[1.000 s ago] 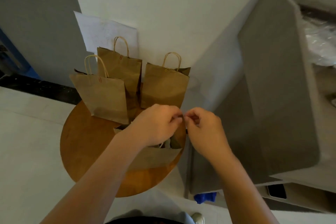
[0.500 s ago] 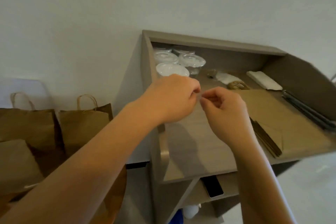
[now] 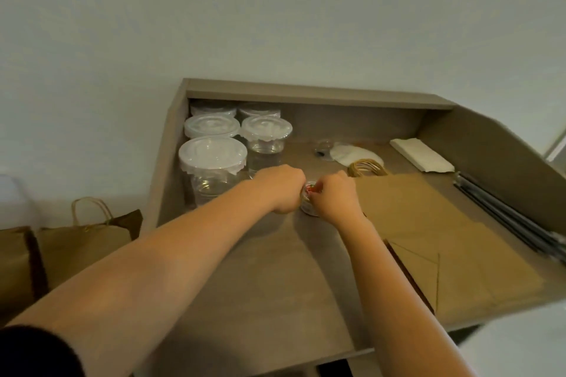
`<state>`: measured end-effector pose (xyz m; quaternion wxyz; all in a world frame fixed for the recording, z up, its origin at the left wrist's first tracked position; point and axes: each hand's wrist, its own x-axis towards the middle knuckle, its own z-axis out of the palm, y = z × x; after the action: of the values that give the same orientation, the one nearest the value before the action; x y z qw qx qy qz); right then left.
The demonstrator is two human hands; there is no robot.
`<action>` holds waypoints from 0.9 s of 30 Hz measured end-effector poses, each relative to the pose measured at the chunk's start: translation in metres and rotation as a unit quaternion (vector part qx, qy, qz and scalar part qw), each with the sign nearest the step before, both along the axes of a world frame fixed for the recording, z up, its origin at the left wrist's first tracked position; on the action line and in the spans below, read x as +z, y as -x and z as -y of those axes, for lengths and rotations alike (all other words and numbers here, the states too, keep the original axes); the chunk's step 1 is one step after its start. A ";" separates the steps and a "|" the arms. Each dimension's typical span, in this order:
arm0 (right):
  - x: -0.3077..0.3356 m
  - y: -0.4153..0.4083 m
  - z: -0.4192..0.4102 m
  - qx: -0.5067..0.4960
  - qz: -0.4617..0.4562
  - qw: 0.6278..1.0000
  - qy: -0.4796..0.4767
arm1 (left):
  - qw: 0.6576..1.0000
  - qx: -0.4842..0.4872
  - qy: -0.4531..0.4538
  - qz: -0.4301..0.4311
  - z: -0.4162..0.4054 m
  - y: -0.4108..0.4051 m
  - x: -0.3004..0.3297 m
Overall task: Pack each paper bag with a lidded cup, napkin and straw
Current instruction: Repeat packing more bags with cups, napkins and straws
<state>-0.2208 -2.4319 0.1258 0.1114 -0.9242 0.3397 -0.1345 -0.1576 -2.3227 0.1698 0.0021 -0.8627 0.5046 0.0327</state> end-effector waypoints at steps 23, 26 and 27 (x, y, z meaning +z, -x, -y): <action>-0.002 -0.011 0.018 0.008 0.024 0.995 -0.096 | 1.000 0.016 0.008 0.024 -0.001 -0.010 -0.019; -0.004 -0.008 0.018 0.023 0.048 0.993 -0.107 | 1.000 0.013 0.011 0.020 -0.002 -0.011 -0.019; -0.004 -0.008 0.018 0.025 0.063 0.992 -0.108 | 1.000 0.013 0.013 0.017 -0.002 -0.012 -0.019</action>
<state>-0.2131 -2.4500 0.1221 0.2352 -0.9046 0.3212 -0.1525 -0.1459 -2.3208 0.1511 -0.0005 -0.8697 0.4934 0.0114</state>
